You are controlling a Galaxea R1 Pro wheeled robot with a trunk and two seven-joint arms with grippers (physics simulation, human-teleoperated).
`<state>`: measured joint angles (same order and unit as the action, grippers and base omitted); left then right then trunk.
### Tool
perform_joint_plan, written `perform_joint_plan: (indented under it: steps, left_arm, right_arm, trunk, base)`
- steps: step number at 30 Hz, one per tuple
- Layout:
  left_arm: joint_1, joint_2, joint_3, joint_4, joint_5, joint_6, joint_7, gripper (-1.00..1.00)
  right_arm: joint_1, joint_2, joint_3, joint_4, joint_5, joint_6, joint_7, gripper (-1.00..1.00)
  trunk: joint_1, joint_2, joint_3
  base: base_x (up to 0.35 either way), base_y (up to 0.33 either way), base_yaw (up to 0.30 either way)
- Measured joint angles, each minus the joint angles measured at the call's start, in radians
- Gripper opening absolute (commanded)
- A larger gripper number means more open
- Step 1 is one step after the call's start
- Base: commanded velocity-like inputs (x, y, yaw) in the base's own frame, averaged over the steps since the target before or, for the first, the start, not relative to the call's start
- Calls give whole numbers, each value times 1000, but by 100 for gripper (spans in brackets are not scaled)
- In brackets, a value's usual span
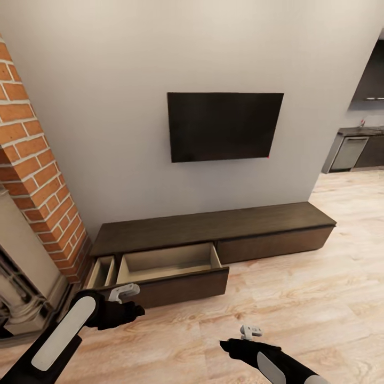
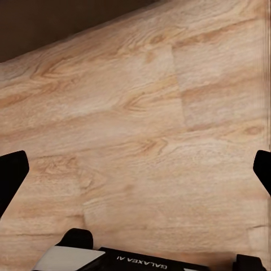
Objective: Place each of the two pumpkins and all three candles from the living room inside a cabinet in the living room (use any cabinet), then make sure every cabinet is closed, and position the cauldron so it is next to a table in the living room.
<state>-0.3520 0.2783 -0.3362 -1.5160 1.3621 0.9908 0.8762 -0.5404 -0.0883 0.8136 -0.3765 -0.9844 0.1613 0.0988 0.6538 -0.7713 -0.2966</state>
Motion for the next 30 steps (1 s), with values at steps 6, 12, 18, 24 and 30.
perform_joint_plan:
  steps: [6, 12, 18, 24, 30]
  left_arm:
    - [0, 0, 0, 0, 0, 0, 0, 100]
    - [0, 0, 0, 0, 0, 0, 0, 100]
    - [0, 0, 0, 0, 0, 0, 0, 100]
    - [0, -1, 0, 0, 0, 0, 0, 100]
    - [0, -1, 0, 0, 0, 0, 0, 100]
  right_arm:
    - [0, 0, -1, 0, -1, 0, 0, 100]
    - [0, -1, -3, 1, -2, 0, 0, 100]
    - [0, -2, -3, 1, -2, 0, -3, 100]
    - [0, -3, -3, 2, -2, 0, -3, 100]
    - [0, -3, -3, 2, -3, 0, -3, 100]
  trunk:
    - [0, 0, 2]
    - [0, 0, 5]
    - [0, 0, 7]
    - [0, 0, 9]
    - [0, 0, 12]
  base:
    - [0, 0, -257]
    - [0, 0, -257]
    - [0, 0, -263]
    - [0, 0, -275]
    - [0, 0, -276]
